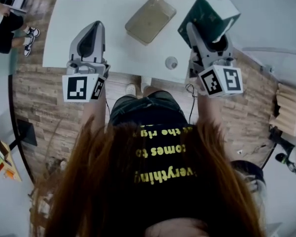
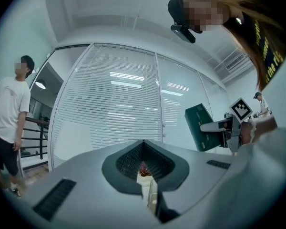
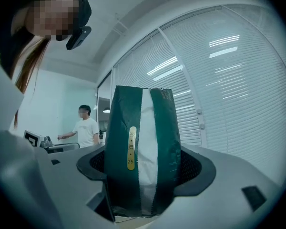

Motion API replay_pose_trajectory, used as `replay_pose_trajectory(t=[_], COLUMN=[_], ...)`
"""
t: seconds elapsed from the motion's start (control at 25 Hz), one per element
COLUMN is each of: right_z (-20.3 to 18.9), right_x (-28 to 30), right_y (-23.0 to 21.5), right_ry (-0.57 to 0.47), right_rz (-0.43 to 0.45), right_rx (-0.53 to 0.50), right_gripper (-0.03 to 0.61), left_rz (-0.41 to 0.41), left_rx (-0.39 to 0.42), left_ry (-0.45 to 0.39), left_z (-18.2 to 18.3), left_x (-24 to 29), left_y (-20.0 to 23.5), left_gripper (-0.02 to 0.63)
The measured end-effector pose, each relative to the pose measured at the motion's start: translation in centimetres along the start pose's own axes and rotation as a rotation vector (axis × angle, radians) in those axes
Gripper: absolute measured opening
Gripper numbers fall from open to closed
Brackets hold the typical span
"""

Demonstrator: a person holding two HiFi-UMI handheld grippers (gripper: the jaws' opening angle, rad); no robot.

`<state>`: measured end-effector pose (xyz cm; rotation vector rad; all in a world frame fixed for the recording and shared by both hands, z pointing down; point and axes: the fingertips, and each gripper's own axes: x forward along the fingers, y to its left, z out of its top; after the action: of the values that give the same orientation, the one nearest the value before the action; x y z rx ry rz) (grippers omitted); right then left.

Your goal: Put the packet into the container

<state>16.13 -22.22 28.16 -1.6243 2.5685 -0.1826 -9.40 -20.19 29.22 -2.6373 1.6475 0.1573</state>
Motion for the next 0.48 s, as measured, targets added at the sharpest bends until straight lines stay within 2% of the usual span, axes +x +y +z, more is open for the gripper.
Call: replay_pose_trajectory(t=[0.28,0.48], right_z=[-0.6,-1.7], right_x=[2.3,4.0], right_y=[-1.9,-3.1], right_ry=[0.07,0.097], right_rz=[0.111,0.116], right_rx=[-0.018,0.018], right_gripper=[0.379,0.379], left_rz=[0.057,0.058], left_rx=[0.011,0.007], left_ry=[-0.008,0.018], left_z=[0.4,-0.6], left_x=[2.0,3.2], left_y=[0.1,0.5], left_gripper=[0.002,0.002])
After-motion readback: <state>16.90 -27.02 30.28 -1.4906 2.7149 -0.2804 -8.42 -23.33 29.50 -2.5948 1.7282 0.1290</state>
